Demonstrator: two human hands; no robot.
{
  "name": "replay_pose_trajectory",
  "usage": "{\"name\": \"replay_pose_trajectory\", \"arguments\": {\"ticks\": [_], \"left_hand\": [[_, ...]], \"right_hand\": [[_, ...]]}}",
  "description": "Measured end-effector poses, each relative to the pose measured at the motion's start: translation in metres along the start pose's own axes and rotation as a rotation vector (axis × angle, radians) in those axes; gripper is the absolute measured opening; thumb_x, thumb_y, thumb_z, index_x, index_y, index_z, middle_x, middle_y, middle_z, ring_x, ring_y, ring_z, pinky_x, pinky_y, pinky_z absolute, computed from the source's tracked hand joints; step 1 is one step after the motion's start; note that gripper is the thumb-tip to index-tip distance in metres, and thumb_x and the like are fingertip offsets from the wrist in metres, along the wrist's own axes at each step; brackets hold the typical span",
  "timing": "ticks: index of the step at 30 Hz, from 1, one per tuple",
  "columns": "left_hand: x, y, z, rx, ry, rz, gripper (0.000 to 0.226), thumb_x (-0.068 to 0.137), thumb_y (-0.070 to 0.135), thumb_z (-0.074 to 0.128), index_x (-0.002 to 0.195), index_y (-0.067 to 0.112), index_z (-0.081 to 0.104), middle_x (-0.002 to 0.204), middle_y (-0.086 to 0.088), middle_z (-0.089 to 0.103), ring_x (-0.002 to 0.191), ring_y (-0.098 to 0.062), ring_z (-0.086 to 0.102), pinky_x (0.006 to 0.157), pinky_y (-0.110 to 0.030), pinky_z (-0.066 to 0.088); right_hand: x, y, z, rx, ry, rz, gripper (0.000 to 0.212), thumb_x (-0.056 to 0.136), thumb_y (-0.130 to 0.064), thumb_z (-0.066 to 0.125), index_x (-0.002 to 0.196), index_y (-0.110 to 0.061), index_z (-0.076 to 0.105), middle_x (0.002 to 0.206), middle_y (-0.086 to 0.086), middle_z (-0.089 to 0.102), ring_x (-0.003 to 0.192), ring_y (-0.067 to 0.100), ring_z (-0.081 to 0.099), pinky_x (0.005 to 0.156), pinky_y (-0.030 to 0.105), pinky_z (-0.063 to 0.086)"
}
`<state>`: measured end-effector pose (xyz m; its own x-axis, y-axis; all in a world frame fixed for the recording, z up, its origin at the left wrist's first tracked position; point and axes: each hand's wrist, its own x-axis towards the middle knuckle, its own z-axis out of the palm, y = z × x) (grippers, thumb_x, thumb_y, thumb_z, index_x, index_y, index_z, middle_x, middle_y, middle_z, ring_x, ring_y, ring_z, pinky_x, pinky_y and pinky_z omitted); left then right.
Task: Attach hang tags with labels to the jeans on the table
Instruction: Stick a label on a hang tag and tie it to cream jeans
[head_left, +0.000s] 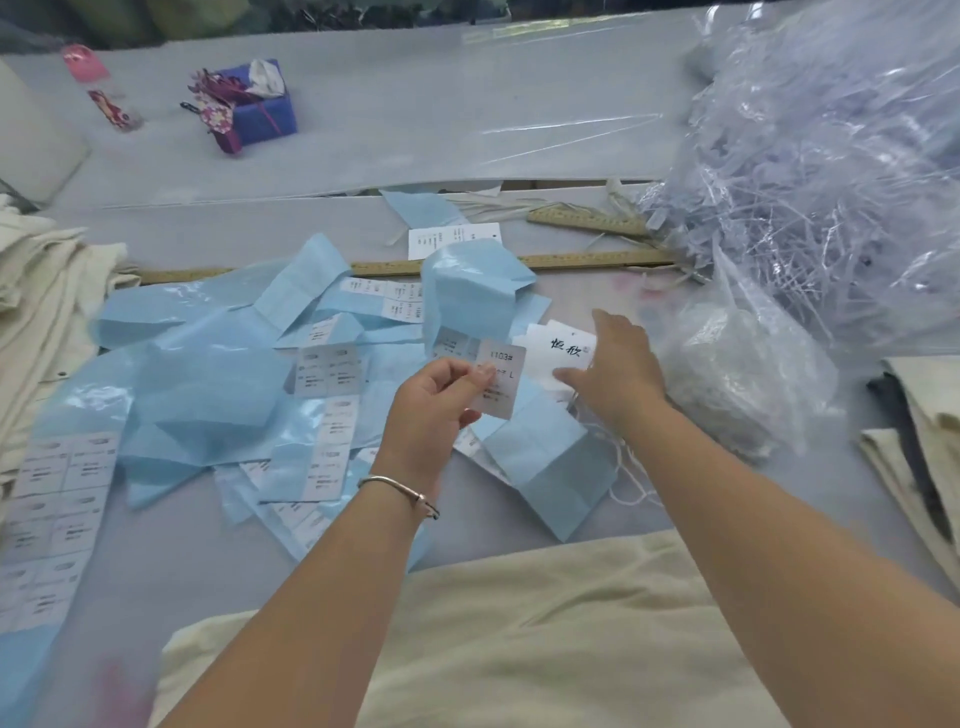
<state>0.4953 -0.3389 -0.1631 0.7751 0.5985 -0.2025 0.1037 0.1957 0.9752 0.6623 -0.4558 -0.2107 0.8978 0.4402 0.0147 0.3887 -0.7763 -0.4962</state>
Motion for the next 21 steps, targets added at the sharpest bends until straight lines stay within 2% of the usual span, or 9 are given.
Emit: {"name": "replay_pose_trajectory", "arguments": {"ticks": [3, 5, 8, 13, 18, 21], "left_hand": [[0.007, -0.001, 0.005, -0.047, 0.016, -0.009, 0.022, 0.091, 0.016, 0.062, 0.07, 0.02, 0.065, 0.078, 0.002, 0.07, 0.075, -0.01, 0.062, 0.081, -0.037, 0.046], [0.011, -0.001, 0.007, -0.057, 0.024, -0.011, 0.022, 0.089, 0.02, 0.064, 0.068, 0.023, 0.07, 0.081, -0.001, 0.07, 0.079, -0.013, 0.061, 0.08, -0.037, 0.046], [0.015, -0.003, 0.011, -0.069, 0.04, -0.037, 0.011, 0.077, 0.03, 0.066, 0.069, 0.023, 0.071, 0.084, -0.004, 0.069, 0.081, -0.015, 0.06, 0.075, -0.033, 0.046], [0.016, -0.007, 0.019, -0.034, 0.009, -0.03, 0.012, 0.075, 0.034, 0.066, 0.074, 0.022, 0.071, 0.086, -0.004, 0.071, 0.083, -0.016, 0.062, 0.075, -0.033, 0.048], [0.014, -0.007, 0.019, -0.01, -0.011, -0.028, 0.012, 0.075, 0.035, 0.066, 0.071, 0.025, 0.071, 0.087, -0.005, 0.07, 0.086, -0.019, 0.061, 0.074, -0.032, 0.047], [0.012, -0.007, 0.017, 0.007, -0.016, -0.025, 0.011, 0.075, 0.035, 0.065, 0.071, 0.026, 0.071, 0.084, -0.001, 0.07, 0.081, -0.014, 0.061, 0.072, -0.03, 0.048]], "right_hand": [[0.027, 0.004, 0.007, -0.207, -0.131, -0.06, 0.096, 0.073, -0.057, 0.071, 0.146, -0.013, 0.026, 0.144, 0.005, 0.039, 0.131, 0.027, 0.033, 0.099, 0.044, 0.032], [0.037, 0.006, 0.008, -0.257, -0.155, -0.068, 0.096, 0.067, -0.064, 0.071, 0.141, -0.016, 0.033, 0.139, 0.004, 0.042, 0.129, 0.026, 0.035, 0.101, 0.047, 0.027], [0.043, 0.006, 0.005, -0.319, -0.176, -0.105, 0.082, 0.063, -0.066, 0.072, 0.124, -0.017, 0.047, 0.128, 0.006, 0.043, 0.125, 0.028, 0.034, 0.106, 0.052, 0.021], [0.039, 0.004, 0.002, -0.345, -0.213, -0.144, 0.068, 0.067, -0.065, 0.071, 0.112, -0.017, 0.054, 0.124, 0.007, 0.039, 0.124, 0.03, 0.029, 0.11, 0.056, 0.016], [0.032, 0.003, 0.0, -0.409, -0.167, -0.199, 0.068, 0.07, -0.066, 0.067, 0.117, -0.018, 0.055, 0.125, 0.005, 0.042, 0.126, 0.028, 0.03, 0.11, 0.057, 0.015], [0.029, 0.002, -0.002, -0.416, -0.116, -0.237, 0.067, 0.071, -0.064, 0.067, 0.121, -0.022, 0.055, 0.127, 0.002, 0.044, 0.127, 0.026, 0.033, 0.11, 0.053, 0.016]]}}
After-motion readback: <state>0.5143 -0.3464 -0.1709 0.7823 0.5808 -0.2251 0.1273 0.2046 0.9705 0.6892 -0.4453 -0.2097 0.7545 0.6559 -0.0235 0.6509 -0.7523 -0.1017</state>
